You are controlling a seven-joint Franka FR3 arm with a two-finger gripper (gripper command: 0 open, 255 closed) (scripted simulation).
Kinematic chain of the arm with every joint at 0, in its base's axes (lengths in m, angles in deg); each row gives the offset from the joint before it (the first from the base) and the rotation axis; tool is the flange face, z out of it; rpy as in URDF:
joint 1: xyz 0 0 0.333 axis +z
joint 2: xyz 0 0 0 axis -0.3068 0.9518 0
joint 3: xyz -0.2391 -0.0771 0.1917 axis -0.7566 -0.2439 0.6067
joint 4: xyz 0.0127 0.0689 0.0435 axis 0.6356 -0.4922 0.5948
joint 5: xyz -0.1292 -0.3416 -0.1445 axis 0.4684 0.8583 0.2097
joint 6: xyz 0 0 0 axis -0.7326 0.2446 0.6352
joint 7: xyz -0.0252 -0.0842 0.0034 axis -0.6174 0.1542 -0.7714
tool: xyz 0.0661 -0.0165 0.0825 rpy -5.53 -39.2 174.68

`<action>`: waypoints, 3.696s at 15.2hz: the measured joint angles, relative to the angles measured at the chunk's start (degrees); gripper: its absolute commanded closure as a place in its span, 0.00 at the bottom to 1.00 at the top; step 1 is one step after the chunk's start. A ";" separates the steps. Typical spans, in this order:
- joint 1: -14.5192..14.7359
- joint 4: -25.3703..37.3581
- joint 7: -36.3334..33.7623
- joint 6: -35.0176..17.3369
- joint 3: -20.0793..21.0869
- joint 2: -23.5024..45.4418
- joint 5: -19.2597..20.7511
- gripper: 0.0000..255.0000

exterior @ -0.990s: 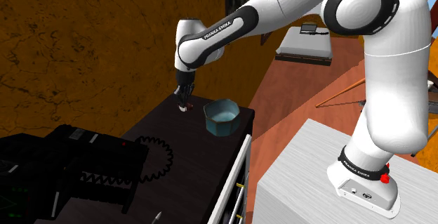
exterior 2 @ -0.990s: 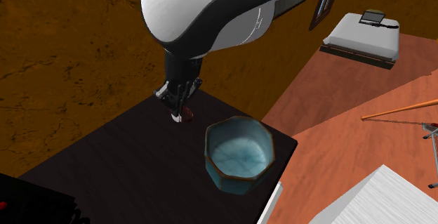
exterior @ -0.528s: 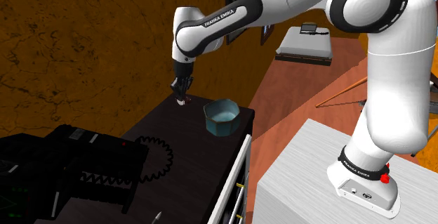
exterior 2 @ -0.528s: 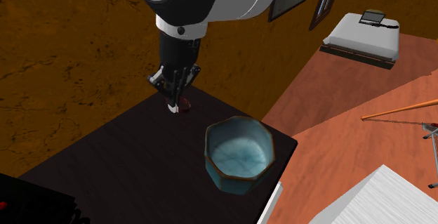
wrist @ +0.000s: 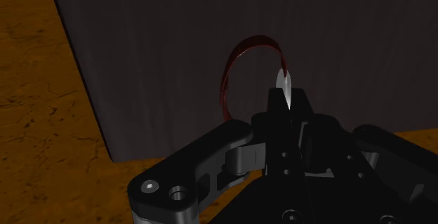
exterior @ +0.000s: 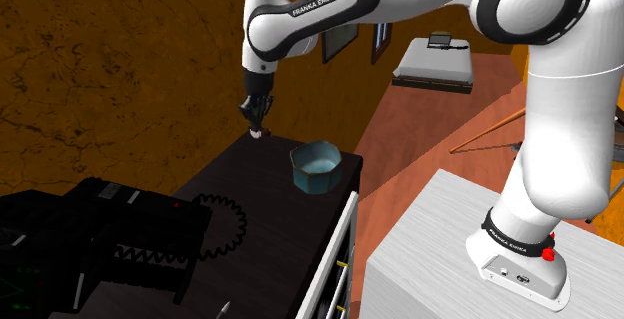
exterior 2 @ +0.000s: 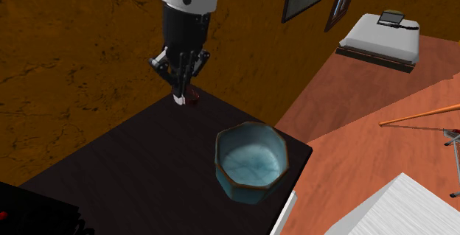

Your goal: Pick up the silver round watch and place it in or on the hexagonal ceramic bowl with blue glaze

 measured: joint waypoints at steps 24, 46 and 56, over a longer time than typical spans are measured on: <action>-1.42 -26.84 3.04 5.94 -0.85 -32.62 -6.64 1.00; -0.58 -40.62 6.23 -7.86 -0.08 -32.33 -9.07 1.00; -0.58 -40.69 6.27 -7.93 -0.09 -32.33 -9.08 0.00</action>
